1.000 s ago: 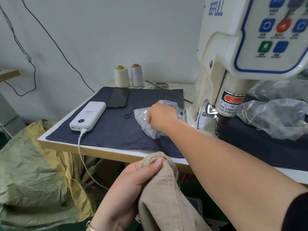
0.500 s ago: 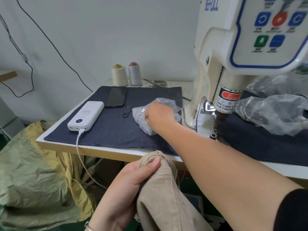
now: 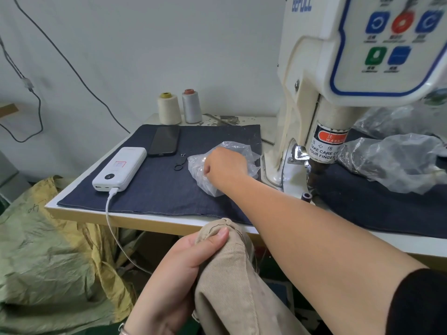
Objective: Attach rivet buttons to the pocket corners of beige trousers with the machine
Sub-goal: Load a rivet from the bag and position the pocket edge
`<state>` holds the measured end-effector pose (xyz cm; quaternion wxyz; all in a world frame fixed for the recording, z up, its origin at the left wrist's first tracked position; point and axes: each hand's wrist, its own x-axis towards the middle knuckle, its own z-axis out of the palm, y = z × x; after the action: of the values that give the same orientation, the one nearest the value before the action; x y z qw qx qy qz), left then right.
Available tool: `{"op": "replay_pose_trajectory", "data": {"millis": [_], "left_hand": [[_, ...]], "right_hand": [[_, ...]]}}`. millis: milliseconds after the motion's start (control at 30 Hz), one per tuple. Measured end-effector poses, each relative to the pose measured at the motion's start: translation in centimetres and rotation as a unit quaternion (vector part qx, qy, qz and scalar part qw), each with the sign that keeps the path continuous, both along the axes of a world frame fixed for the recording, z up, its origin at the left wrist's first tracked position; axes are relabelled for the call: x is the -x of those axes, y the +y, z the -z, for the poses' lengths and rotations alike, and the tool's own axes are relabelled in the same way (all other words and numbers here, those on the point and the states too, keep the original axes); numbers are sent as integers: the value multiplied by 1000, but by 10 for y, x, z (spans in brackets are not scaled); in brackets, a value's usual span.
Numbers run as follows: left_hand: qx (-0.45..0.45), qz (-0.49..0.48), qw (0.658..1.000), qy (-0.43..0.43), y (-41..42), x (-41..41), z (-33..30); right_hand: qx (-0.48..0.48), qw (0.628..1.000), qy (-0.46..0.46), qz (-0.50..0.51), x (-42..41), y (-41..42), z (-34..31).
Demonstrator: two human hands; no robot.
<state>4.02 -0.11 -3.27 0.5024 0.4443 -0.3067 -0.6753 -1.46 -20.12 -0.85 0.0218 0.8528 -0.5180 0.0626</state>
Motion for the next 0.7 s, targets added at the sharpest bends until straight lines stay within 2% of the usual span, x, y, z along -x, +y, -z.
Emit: {"op": "replay_pose_trajectory", "data": {"millis": [367, 500, 600, 700], "left_hand": [[-5, -2, 1000, -24, 1, -3, 1], [-5, -1, 1000, -20, 0, -3, 4], [-7, -3, 1000, -18, 0, -2, 4], [-8, -5, 1000, -16, 1, 0, 4]], "right_hand": [[-18, 1000, -2, -22, -1, -5, 1], [-33, 999, -28, -3, -2, -4, 0], [-32, 996, -87, -1, 4, -2, -1], [-23, 997, -74, 5, 7, 3, -4]]}}
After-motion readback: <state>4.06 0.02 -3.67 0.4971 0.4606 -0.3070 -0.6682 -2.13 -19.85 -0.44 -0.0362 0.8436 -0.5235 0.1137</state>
